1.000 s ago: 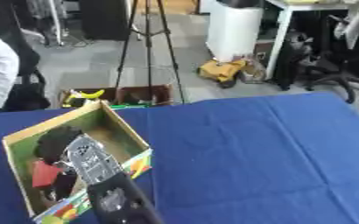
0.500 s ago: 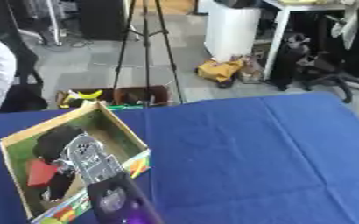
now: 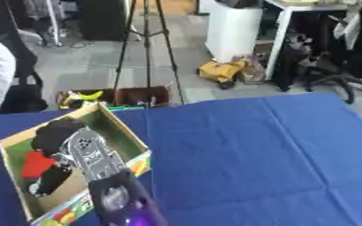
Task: Pick up objects on the table and place them in the box.
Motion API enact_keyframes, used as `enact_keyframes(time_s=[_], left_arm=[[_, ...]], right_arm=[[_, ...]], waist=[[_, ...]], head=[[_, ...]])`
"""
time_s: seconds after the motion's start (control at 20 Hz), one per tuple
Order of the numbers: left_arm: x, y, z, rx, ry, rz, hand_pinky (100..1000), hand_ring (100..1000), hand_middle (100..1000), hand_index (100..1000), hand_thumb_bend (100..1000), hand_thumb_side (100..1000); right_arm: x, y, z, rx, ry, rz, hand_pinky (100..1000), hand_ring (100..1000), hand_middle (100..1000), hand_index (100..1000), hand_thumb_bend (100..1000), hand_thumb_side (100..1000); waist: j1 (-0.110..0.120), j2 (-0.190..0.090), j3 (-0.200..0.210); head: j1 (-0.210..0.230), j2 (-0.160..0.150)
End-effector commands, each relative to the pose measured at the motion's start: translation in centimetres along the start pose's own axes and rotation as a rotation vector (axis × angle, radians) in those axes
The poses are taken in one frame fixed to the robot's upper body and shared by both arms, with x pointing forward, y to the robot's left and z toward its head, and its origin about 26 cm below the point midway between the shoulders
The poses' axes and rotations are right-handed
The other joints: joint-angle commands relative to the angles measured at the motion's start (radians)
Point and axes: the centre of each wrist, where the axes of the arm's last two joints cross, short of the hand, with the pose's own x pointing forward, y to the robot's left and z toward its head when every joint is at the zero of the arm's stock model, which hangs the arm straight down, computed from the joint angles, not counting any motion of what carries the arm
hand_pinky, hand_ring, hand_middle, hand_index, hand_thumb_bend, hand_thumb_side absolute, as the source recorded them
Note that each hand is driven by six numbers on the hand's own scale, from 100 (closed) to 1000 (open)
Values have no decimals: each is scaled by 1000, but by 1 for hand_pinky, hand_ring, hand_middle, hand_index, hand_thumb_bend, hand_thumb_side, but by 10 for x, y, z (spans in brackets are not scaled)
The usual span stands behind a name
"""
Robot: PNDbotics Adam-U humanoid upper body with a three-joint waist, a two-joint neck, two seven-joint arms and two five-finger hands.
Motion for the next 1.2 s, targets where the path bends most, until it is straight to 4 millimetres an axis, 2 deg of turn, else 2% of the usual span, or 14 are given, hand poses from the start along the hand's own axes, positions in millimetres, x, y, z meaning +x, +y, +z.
enact_keyframes(time_s=[0.05,0.15,0.4,0.65,1.05,1.2], left_arm=[[7,2,-5,-6,-34,-2,381,612,645,907,424,817],[7,2,-5,-5,-35,-3,381,612,645,906,423,818],[8,2,-6,-4,-36,-4,381,612,645,906,423,818],[8,3,-6,-2,-36,-6,381,612,645,906,423,820],[7,4,-5,4,-36,-11,382,612,645,906,424,822],[7,5,-5,6,-35,-14,381,612,644,906,426,823]], right_arm=[[-1,-16,5,-37,13,8,854,905,785,833,409,880],[-2,-17,6,-36,20,8,857,909,784,836,437,881],[-3,-20,9,-55,27,3,858,909,777,836,442,888],[-12,-26,17,-118,36,-20,855,901,768,836,443,914],[-35,-46,47,-300,62,-63,840,884,755,836,433,950],[-45,-54,62,-378,69,-86,804,858,753,837,397,945]], waist=[[5,-19,1],[5,-19,1],[6,-21,-1],[7,-24,-2],[8,-29,-5],[8,-31,-8]], head=[[-6,-9],[-8,-7],[-7,-5],[1,15],[10,21],[12,23]])
